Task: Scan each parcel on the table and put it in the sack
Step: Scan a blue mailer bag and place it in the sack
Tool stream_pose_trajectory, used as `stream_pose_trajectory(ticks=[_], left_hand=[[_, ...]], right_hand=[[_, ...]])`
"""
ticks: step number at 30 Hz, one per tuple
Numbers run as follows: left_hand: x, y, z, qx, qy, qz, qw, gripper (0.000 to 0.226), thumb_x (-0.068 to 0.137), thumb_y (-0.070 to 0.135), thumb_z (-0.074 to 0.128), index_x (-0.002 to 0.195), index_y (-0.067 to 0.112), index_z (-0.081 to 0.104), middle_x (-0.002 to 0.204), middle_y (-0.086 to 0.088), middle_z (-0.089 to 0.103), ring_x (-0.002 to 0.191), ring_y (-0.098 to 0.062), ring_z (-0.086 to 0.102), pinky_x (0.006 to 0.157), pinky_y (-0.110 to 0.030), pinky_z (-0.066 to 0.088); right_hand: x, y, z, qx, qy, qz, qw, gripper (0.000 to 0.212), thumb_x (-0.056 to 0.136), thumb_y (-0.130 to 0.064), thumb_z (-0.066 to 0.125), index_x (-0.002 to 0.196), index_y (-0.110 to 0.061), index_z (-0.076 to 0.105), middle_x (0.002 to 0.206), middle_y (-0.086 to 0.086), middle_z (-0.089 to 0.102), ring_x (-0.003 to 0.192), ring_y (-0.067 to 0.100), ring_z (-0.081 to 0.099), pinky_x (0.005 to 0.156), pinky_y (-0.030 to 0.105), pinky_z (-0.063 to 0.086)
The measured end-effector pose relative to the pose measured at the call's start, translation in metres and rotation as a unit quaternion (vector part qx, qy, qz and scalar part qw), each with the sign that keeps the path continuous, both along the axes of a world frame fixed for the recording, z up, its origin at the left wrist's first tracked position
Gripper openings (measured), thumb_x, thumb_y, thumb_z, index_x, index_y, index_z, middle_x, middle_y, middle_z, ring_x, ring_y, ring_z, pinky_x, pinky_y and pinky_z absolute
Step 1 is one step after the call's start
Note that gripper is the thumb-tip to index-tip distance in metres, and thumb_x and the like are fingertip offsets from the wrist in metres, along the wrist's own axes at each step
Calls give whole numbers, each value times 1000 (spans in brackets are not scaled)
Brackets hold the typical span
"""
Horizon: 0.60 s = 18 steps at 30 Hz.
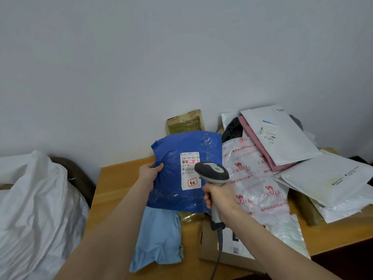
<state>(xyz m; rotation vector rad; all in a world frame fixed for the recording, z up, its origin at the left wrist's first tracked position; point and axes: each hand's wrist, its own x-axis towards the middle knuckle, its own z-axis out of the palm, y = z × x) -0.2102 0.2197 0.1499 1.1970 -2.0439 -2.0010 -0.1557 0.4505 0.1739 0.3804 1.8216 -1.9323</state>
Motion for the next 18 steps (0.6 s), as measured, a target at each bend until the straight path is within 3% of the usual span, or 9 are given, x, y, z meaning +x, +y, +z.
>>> stream_pose_trajectory(ticks=[9,13,18], left_hand=[[34,-17,10,-1,25,7,1000,24,87,21,70,104,5,64,99,-6,62,77,-21,55,77,-37,44],[62,-21,18,-3,37,17,999,18,87,23,70,97,8,64,97,-7,63,79,-21,57,77,-36,45],[106,-23,34,-12,33,32,999,24,88,27,69,104,10,65,101,-6,63,88,-26,58,80,-40,46]], right_hand=[[28,-18,10,-4,3,0,1000,7,86,-4,62,79,-3,61,52,4,55,43,12,48,43,21,43],[52,-16,18,-9,15,18,1000,6,87,-4,60,80,-3,61,53,5,54,46,14,48,47,25,43],[95,-12,25,-25,46,29,998,4,87,-6,62,83,-4,63,56,7,60,49,16,51,51,27,45]])
